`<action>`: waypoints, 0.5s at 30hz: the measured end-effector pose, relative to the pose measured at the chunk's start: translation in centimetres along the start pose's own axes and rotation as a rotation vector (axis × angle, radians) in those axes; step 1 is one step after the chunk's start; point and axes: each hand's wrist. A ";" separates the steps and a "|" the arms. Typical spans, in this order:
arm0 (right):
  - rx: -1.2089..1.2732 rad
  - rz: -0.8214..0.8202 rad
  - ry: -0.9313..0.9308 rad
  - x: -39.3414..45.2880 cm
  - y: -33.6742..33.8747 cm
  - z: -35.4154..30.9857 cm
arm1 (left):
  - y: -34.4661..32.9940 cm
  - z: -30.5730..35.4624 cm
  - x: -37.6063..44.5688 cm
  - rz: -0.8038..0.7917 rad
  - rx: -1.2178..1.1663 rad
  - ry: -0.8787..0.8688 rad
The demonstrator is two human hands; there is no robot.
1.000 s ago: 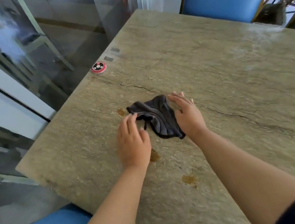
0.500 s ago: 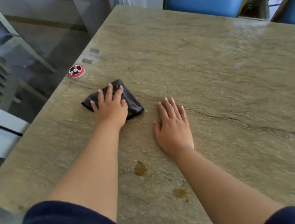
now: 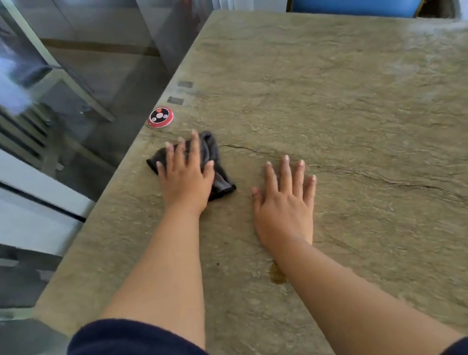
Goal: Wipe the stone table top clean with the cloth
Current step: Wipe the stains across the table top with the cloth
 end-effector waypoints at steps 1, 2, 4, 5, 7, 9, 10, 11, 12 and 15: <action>-0.022 -0.002 -0.005 0.1 -0.1 -0.1 | 0.1 -1.2 -0.6 0.017 0.010 0.034; -0.036 -0.006 -0.007 0.1 -0.1 -0.2 | 0.1 -2.1 -1.6 0.015 0.020 0.042; -0.053 -0.016 -0.015 -0.1 0.0 -0.2 | -0.5 -3.0 -4.5 0.005 0.042 -0.029; -0.058 -0.024 -0.022 -0.2 0.1 -0.2 | -0.8 -3.2 -6.3 0.000 0.056 -0.100; -0.059 -0.056 -0.052 -0.2 0.3 -0.5 | -1.4 -3.6 -9.9 -0.025 0.116 -0.286; -0.024 -0.099 -0.099 -0.1 0.6 -1.5 | -1.6 -4.8 -12.0 -0.082 0.212 -0.496; 0.004 -0.110 -0.108 -0.2 0.7 -2.3 | -1.1 -5.7 -12.0 -0.125 0.229 -0.585; 0.039 -0.114 -0.092 -0.4 0.5 -3.2 | -0.7 -6.7 -11.3 -0.144 0.240 -0.632; 0.080 -0.114 -0.051 -0.8 0.2 -4.3 | -0.5 -7.5 -10.1 -0.138 0.245 -0.630; 0.136 -0.095 0.078 -2.7 -1.8 -7.4 | 0.6 -9.4 -6.1 -0.056 0.154 -0.312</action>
Point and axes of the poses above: each hand's wrist, its own x-axis towards the middle knuckle, its own y-axis out of the back of the hand, z = x × y, and after that the axes turned 13 degrees about -z, right-handed
